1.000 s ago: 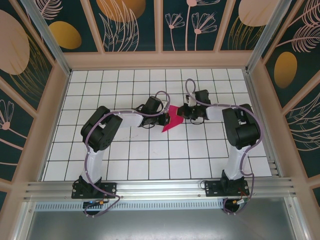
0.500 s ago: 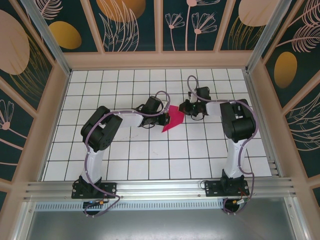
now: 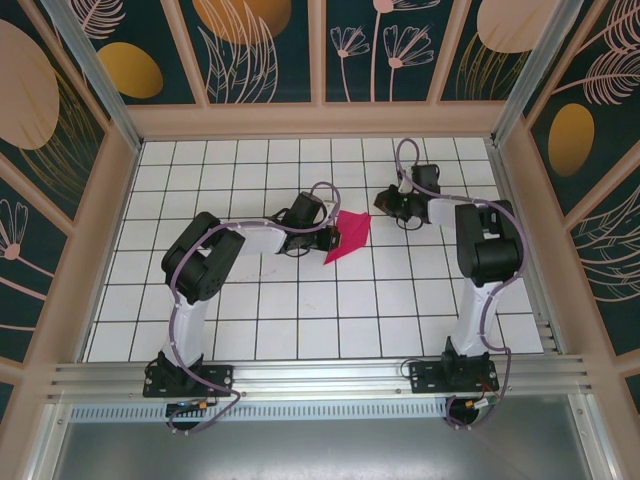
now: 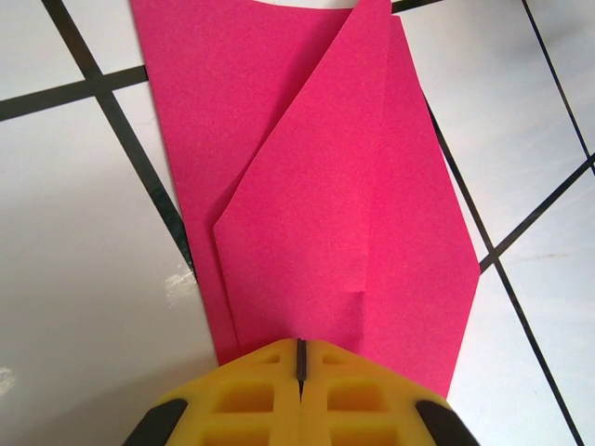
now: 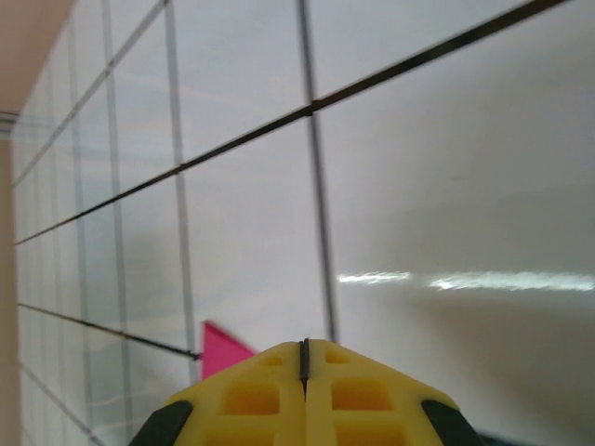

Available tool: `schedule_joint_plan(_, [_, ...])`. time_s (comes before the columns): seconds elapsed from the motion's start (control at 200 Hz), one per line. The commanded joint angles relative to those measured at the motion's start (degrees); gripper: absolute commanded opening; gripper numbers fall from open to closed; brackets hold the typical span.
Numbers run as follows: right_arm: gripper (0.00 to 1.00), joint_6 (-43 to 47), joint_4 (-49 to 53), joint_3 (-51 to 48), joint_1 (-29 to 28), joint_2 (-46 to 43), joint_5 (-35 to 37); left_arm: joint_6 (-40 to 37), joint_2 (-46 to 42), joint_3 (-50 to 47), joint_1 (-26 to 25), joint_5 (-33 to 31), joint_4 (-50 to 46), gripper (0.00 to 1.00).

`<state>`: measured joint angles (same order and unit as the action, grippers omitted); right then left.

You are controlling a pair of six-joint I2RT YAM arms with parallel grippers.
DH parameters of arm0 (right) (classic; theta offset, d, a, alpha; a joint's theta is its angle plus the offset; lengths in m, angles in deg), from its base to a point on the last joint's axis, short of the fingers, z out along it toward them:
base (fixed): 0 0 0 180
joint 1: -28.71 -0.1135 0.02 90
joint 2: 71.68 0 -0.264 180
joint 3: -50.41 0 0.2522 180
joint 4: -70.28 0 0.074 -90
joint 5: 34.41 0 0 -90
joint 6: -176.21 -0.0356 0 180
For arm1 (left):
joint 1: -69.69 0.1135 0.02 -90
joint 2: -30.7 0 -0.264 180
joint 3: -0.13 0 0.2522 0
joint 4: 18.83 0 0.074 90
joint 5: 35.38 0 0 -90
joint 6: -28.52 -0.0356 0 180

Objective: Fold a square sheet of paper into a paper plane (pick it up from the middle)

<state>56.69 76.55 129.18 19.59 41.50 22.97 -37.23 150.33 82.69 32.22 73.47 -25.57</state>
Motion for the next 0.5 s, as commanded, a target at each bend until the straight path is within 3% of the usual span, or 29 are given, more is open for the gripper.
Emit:
schedule_joint_plan(0.0, [0.02, -0.96, -2.45, -2.54, -2.79, -6.08, -3.91, 0.45, 5.43, -2.96, 0.21, -5.30, -10.50, 0.00])
schedule_joint_plan(0.26, [0.00, -1.16, -0.20, -6.03, -9.42, -4.84, -4.48, 0.94, 5.30, -2.88, 0.20, -5.04, -9.81, 0.00])
schedule_joint_plan(0.495, [0.00, -1.60, 0.19, -6.56, -10.04, -0.70, -4.65, 1.24, 4.73, -2.88, 0.19, -4.81, -9.50, 0.00])
